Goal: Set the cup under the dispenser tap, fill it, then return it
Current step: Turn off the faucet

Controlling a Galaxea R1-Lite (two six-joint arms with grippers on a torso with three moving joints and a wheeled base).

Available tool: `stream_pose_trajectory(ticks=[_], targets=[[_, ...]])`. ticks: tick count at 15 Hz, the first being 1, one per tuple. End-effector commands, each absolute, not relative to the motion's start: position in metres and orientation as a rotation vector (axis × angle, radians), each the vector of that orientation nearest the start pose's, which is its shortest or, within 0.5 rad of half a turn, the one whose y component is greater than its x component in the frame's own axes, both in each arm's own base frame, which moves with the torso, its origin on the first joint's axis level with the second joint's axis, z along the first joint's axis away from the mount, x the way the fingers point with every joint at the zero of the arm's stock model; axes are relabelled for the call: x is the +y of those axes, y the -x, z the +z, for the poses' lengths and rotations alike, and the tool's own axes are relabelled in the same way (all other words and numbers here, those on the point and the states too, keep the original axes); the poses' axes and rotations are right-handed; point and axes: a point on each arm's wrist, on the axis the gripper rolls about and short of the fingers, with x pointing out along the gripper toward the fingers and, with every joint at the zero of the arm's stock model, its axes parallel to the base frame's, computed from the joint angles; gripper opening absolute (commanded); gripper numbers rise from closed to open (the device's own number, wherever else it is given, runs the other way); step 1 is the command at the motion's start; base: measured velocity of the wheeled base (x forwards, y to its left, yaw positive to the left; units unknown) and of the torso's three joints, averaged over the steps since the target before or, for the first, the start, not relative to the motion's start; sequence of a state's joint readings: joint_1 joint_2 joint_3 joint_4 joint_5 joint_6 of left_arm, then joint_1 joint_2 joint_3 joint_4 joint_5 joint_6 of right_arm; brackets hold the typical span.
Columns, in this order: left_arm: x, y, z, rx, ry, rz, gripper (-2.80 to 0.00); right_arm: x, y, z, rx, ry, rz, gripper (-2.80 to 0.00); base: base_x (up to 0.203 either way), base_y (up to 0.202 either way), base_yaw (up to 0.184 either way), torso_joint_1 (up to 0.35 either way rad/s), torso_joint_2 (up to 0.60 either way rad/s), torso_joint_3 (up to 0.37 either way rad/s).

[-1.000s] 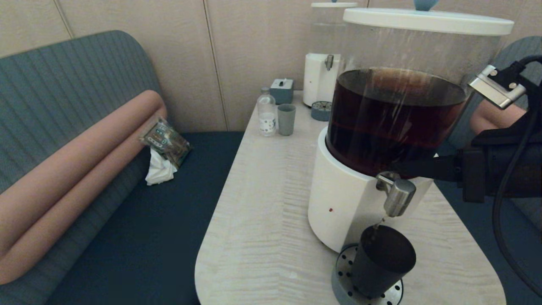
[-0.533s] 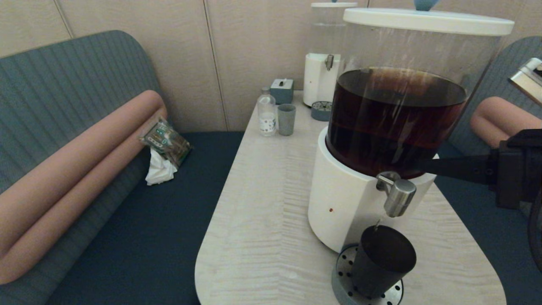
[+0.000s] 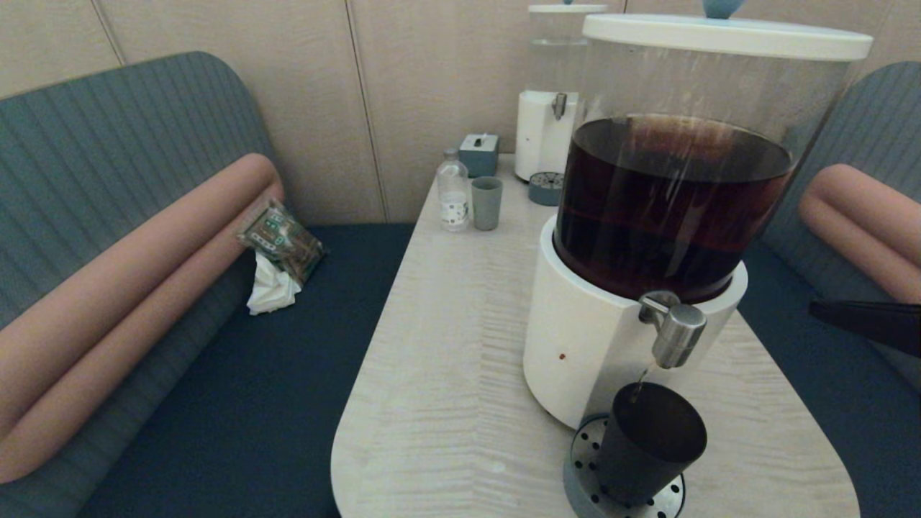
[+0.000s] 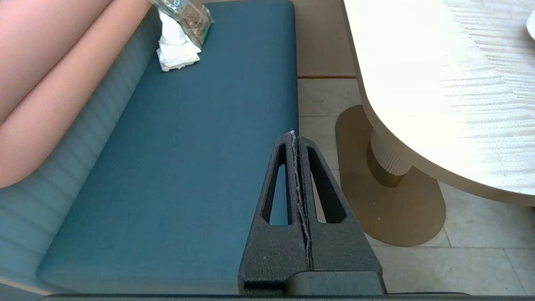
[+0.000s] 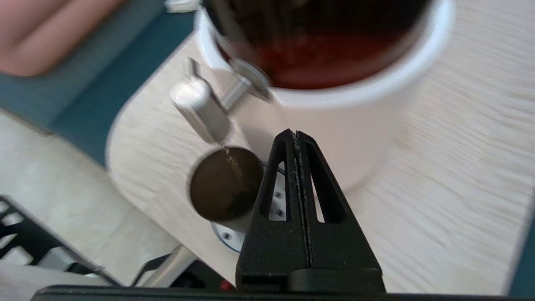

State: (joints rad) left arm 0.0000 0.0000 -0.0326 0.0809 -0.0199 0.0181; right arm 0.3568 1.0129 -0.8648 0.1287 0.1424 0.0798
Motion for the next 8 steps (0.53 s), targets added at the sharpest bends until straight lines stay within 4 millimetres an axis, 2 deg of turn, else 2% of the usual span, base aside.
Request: stream_pose_trajectory(ticks=[1,5,8], targets=[[0.000,0.025,0.076,0.049,-0.018,-0.020,-2.80,0.041,-0.101,0.274,0.266,-0.045,0.458,-2.80,0.000,0.000,0.000,0.000,0.00,0.000],[0.000,0.025,0.076,0.049,-0.018,-0.020,-2.80,0.034,-0.088,0.271,0.243,-0.040,0.404,-2.80,0.000,0.000,0.000,0.000,0.00,0.000],[0.000,0.025,0.076,0.049,-0.018,-0.020,-2.80,0.025,-0.068,0.268,0.208,-0.042,0.349,-2.80,0.000,0.000,0.000,0.000,0.00,0.000]])
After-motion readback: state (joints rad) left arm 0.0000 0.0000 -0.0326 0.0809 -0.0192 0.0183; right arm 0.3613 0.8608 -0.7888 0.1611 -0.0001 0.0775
